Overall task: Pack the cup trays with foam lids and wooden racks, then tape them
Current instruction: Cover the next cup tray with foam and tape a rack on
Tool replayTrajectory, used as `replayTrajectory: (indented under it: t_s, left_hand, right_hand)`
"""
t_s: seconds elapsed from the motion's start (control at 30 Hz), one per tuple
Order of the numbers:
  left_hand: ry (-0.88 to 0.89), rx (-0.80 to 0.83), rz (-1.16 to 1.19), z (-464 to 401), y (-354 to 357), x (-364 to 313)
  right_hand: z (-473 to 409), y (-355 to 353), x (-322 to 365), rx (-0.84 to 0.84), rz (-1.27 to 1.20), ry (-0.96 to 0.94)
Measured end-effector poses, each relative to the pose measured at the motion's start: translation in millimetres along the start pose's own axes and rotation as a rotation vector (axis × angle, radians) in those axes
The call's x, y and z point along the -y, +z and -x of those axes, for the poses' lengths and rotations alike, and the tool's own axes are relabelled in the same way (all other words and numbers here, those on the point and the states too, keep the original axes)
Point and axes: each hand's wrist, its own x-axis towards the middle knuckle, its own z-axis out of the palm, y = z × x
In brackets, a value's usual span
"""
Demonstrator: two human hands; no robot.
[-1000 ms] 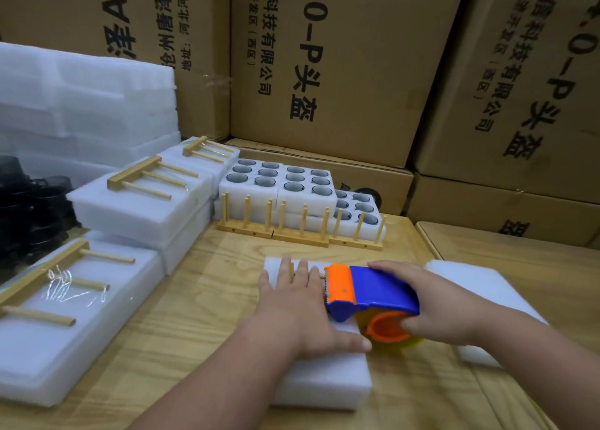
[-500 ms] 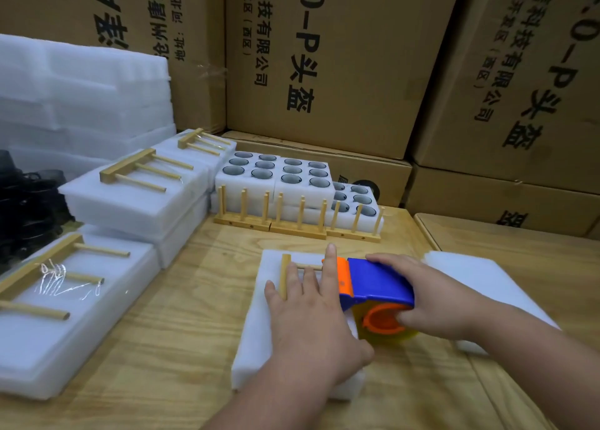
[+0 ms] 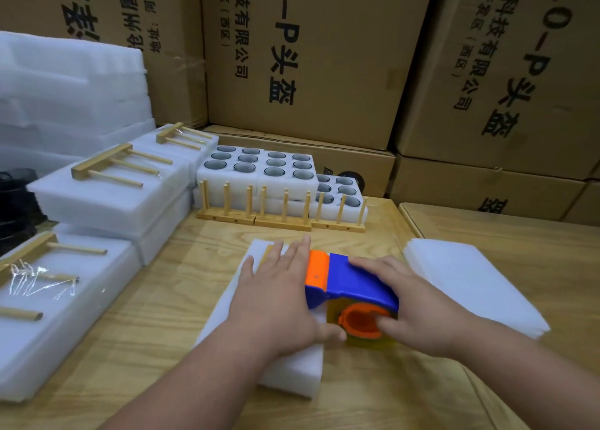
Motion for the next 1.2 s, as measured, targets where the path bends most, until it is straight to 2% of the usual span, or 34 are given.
replayTrajectory:
  t_s: [0.23,0.47,0.9,1.2]
  left_hand:
    - [-0.023,0.039,-0.022,-1.2,7.9,6.9]
    - [-0.008,0.064,-0.076,-1.5,10.1,7.7]
    - [0.03,0.114,-0.236,-1.6,18.0,7.0]
    - [0.116,0.147,-0.3,-0.9,17.8,8.8]
  right_hand:
    - [0.0,-5.0,-0.7,0.012,-0.009,-0.021]
    - [8.4,-28.3,-5.8,0.029,0.087,-0.032]
    - [56.2,-66.9,-18.7,0.086,0.251,0.062]
    - [43.5,-56.4,0.5,0.22,0.41,0.042]
